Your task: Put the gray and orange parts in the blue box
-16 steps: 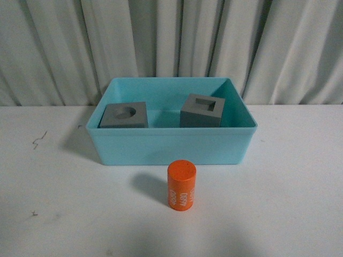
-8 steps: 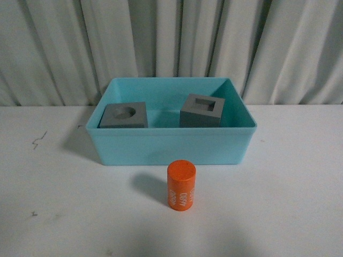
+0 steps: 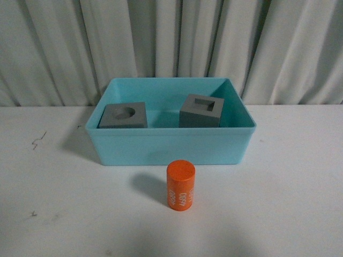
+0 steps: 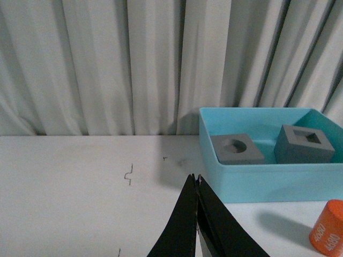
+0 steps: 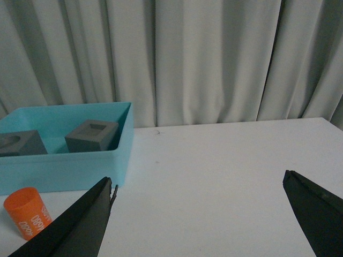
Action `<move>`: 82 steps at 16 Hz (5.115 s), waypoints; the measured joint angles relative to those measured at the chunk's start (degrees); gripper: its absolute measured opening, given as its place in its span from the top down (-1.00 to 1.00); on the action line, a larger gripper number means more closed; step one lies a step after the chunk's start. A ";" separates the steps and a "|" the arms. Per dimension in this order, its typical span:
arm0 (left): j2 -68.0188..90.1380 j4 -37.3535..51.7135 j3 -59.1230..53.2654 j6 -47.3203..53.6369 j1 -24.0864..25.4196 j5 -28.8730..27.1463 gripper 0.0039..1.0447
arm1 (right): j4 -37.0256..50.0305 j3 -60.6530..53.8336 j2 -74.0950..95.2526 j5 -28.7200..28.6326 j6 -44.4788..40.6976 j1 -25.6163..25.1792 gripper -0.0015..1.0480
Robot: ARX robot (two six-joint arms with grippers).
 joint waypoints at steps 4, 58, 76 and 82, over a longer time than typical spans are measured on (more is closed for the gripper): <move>-5.14 -5.11 0.00 0.00 0.00 0.02 0.97 | -0.02 0.00 0.02 0.00 0.00 0.00 -0.87; -20.02 -20.74 0.04 0.09 0.00 0.04 -0.88 | 9.73 45.68 102.97 -27.85 -34.03 12.87 -0.87; -20.02 -20.72 0.04 0.09 -0.02 0.02 -0.88 | 10.29 56.94 116.26 -25.24 -29.62 21.66 -0.87; -20.02 -20.72 0.04 0.09 0.00 0.02 -0.88 | 9.90 60.43 119.86 -24.28 -28.76 23.85 -0.87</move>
